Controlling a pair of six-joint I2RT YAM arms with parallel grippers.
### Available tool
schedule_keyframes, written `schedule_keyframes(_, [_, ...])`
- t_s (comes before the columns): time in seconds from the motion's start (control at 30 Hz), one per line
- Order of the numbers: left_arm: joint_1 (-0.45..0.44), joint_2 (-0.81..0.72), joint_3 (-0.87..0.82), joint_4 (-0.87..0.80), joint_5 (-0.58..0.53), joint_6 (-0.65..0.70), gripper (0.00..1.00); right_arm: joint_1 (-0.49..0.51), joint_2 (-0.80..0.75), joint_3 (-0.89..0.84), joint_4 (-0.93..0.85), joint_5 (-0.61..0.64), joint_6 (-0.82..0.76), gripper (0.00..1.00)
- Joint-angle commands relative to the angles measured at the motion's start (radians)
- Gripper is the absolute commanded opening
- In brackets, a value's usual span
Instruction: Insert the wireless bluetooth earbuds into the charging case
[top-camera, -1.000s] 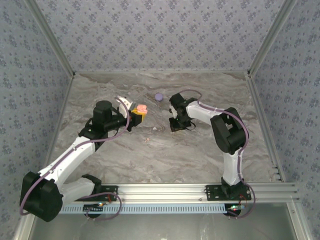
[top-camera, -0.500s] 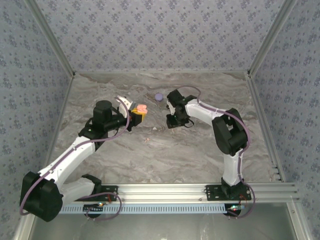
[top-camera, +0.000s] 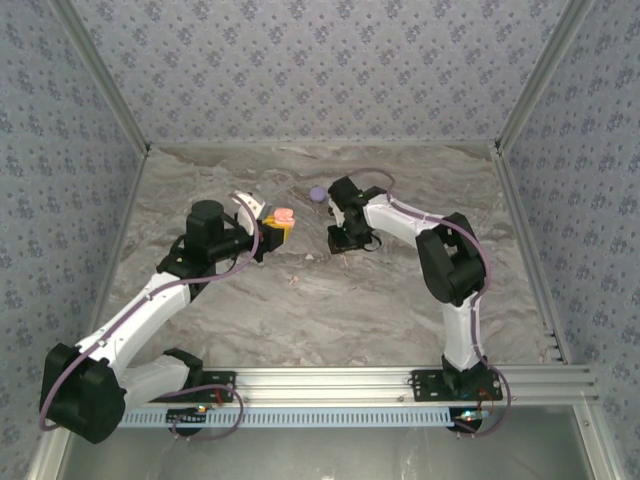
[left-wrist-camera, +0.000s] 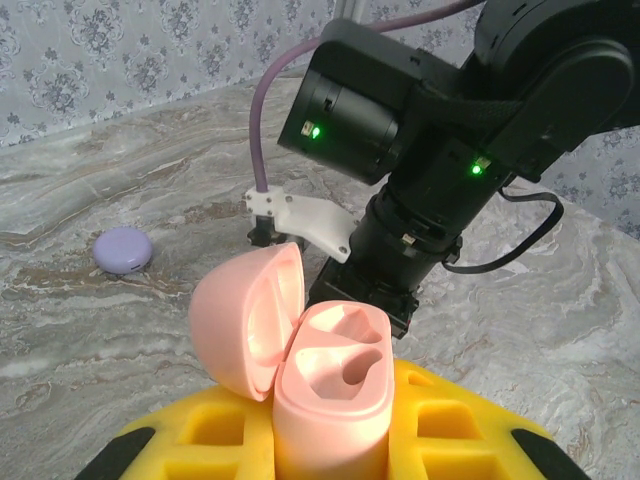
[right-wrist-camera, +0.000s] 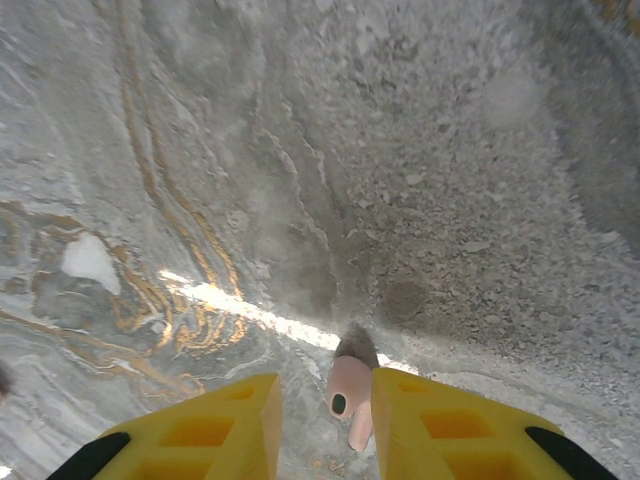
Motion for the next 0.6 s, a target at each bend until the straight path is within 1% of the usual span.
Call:
schedule_keyframes(0.0, [0.005, 0.001, 0.031, 0.004, 0.019, -0.001, 0.13, 0.01, 0.024, 0.037, -0.058, 0.025, 0.018, 0.3])
schedule_keyframes(0.57, [0.005, -0.002, 0.026, 0.006, 0.019, -0.002, 0.13, 0.03, 0.084, 0.068, -0.103, 0.076, 0.023, 0.3])
